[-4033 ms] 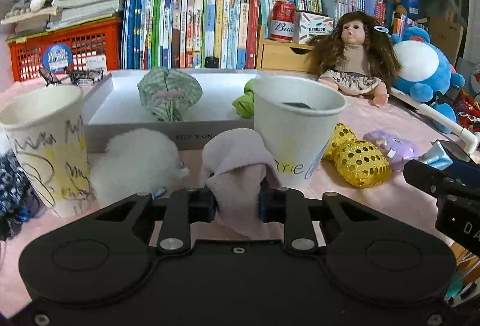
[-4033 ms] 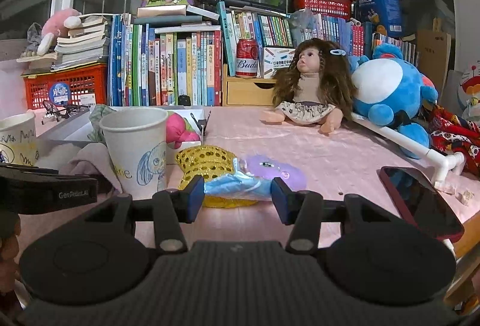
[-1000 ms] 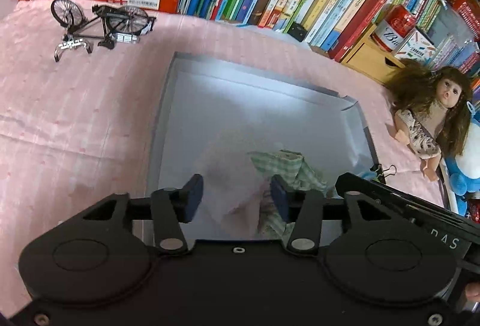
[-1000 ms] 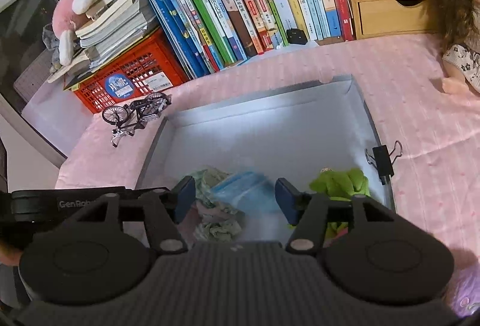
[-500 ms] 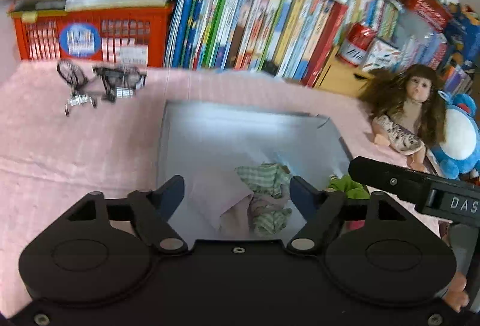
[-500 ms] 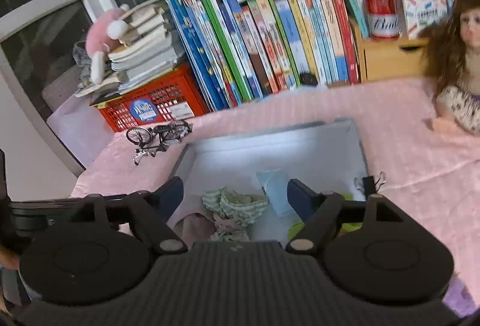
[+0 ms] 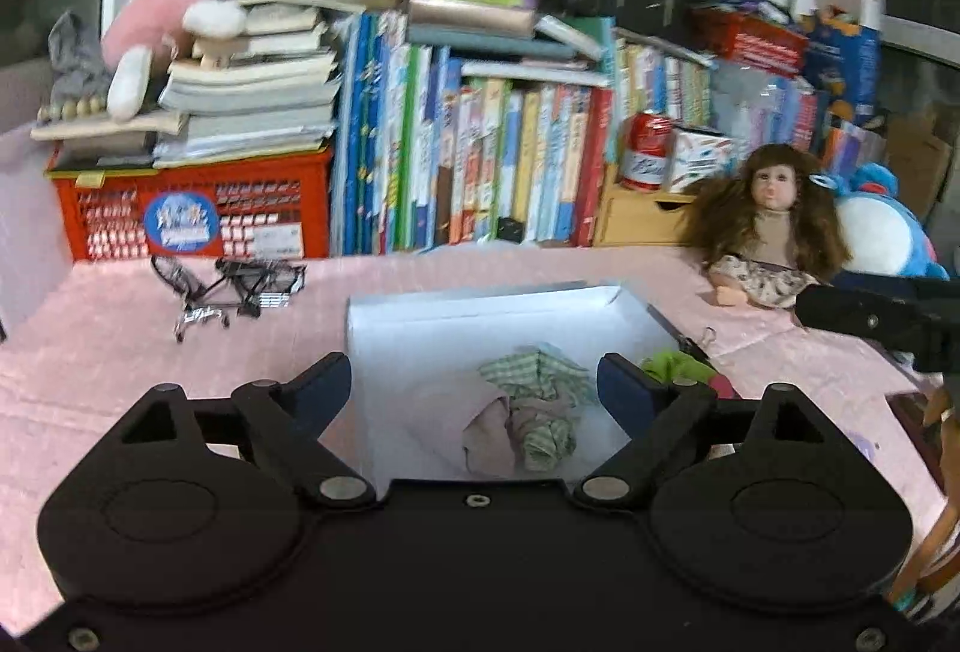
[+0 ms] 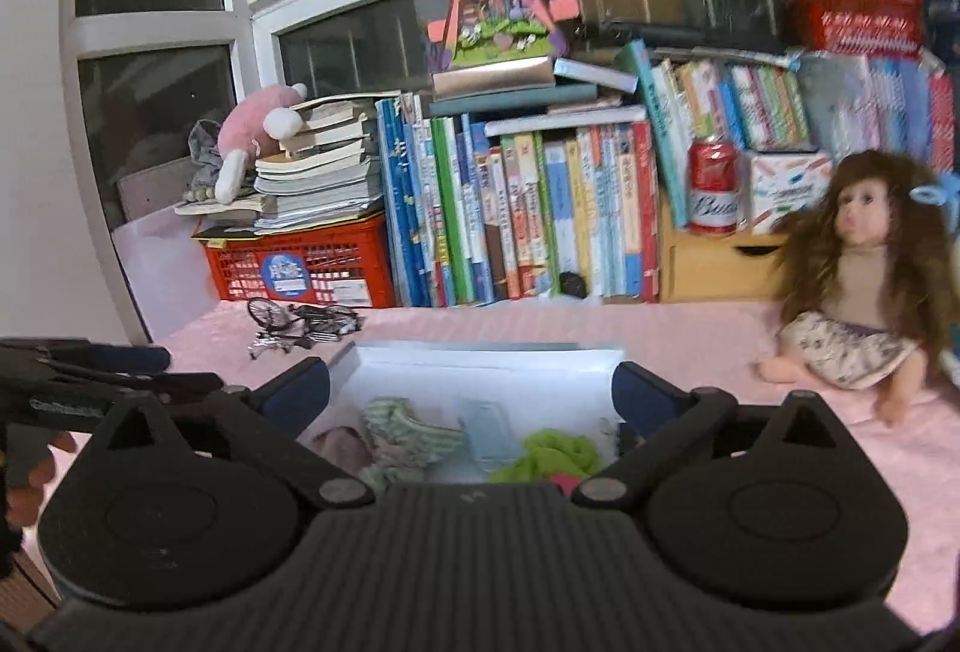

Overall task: Organize soft objects
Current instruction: 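Withdraw both tools from the tray back toward the remaining items, then grasp the navy floral pouch with the left tool while the right tool grasps the yellow sequin pouch, then lift and carry the navy pouch and yellow sequin pouch over the white tray, then open the left tool over the tray while the right tool releases the sequin pouch, then move the left tool to the white paper while the right tool approaches the purple plush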

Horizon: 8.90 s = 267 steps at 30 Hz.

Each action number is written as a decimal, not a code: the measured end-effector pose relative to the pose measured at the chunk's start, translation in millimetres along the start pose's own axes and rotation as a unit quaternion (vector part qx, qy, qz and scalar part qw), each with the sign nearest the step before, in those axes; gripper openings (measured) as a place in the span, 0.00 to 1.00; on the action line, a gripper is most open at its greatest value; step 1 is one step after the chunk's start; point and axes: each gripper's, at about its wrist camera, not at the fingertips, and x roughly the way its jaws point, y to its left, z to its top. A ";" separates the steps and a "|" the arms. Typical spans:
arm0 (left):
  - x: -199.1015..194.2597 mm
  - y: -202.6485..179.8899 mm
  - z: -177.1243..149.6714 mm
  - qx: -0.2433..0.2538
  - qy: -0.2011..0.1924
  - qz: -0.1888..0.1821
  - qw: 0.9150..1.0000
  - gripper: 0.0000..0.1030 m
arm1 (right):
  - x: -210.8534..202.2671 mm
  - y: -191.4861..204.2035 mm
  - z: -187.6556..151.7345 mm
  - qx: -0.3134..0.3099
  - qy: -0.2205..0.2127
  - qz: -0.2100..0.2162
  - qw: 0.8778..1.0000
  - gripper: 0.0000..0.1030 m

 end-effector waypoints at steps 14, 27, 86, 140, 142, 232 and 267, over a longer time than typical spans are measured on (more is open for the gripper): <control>-32.3 2.3 -53.7 0.008 -0.025 0.040 0.999 0.92 | -32.4 -14.3 -52.3 -0.020 -0.027 -0.046 0.998 1.00; -50.4 22.6 -98.2 -0.019 -0.025 0.088 0.996 0.96 | -36.0 -23.6 -94.4 -0.019 -0.024 -0.093 0.995 1.00; -50.6 38.5 -139.5 -0.069 0.014 0.124 0.990 0.27 | -10.8 -11.6 -129.9 -0.092 0.043 -0.167 0.981 0.40; 96.0 19.5 67.5 -0.116 0.103 -0.048 0.987 0.26 | 82.0 -14.3 28.8 0.096 0.083 -0.036 0.991 0.40; 107.4 20.2 65.6 -0.118 0.114 -0.042 0.986 0.26 | 90.2 -15.8 27.0 0.100 0.097 -0.036 0.990 0.40; -13.0 3.2 -6.6 -0.006 0.023 -0.035 0.999 0.86 | -13.1 0.7 -31.9 0.003 -0.028 -0.007 1.000 1.00; -40.7 79.9 -127.5 -0.034 -0.006 0.189 0.981 0.91 | -37.1 -22.2 -137.8 -0.082 0.026 -0.198 0.976 1.00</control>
